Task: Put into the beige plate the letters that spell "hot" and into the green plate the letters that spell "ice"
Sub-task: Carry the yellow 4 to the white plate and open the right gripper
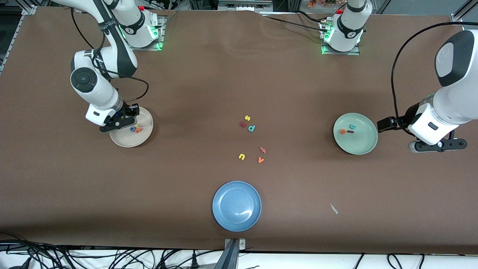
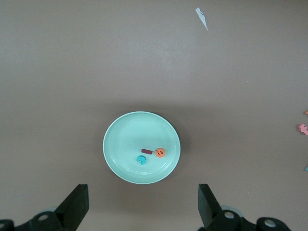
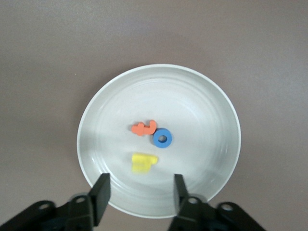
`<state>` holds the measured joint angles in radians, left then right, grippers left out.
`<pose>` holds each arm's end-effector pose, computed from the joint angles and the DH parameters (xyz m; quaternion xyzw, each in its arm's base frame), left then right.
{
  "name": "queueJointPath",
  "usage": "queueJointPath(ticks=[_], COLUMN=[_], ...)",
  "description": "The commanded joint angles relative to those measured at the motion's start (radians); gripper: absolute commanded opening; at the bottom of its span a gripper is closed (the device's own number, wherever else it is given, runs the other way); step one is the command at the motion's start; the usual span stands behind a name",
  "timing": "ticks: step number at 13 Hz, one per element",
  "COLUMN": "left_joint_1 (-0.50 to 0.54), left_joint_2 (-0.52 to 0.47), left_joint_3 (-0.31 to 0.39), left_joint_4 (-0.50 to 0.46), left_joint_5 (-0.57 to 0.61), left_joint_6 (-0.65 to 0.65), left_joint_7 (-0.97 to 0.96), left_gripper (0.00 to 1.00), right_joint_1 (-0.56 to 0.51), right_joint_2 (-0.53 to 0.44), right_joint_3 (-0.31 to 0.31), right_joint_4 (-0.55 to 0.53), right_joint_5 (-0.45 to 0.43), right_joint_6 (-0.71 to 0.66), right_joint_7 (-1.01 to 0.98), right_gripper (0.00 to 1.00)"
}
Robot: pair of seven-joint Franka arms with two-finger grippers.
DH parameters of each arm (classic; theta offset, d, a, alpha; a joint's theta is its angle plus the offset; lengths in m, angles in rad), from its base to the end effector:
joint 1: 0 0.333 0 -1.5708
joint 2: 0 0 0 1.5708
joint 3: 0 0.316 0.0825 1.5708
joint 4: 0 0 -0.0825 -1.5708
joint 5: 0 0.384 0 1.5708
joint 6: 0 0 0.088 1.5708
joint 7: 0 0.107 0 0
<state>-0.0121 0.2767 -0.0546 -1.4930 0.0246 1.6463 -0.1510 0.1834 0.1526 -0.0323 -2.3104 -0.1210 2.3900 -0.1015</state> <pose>0.6315 -0.0359 0.5026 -0.9973 -0.0410 0.0606 0.0113 0.5092 0.0764 0.2726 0.9837 0.1710 -0.0354 0.0430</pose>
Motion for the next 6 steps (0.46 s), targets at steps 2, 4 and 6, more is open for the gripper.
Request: queueJointPath(ticks=[2, 4, 6], left_joint_1=[-0.006, -0.006, -0.006], left_joint_2=[-0.025, -0.025, -0.024], left_joint_3=[0.010, 0.010, 0.010], left_joint_4=[-0.030, -0.030, -0.030], left_joint_5=[-0.031, -0.031, -0.031], left_joint_6=[0.001, 0.000, 0.000], left_joint_7=[-0.002, -0.004, -0.004], left_gripper=[1.00, 1.00, 1.00], right_joint_1=[0.008, 0.008, 0.010], right_joint_2=[-0.073, -0.073, -0.079], right_joint_3=[-0.011, -0.008, -0.001], right_joint_4=[0.006, 0.112, 0.211], right_joint_5=[0.073, 0.073, 0.066], right_joint_6=[-0.058, -0.180, -0.297], right_joint_7=[-0.015, 0.038, 0.139], right_gripper=[1.00, 1.00, 1.00])
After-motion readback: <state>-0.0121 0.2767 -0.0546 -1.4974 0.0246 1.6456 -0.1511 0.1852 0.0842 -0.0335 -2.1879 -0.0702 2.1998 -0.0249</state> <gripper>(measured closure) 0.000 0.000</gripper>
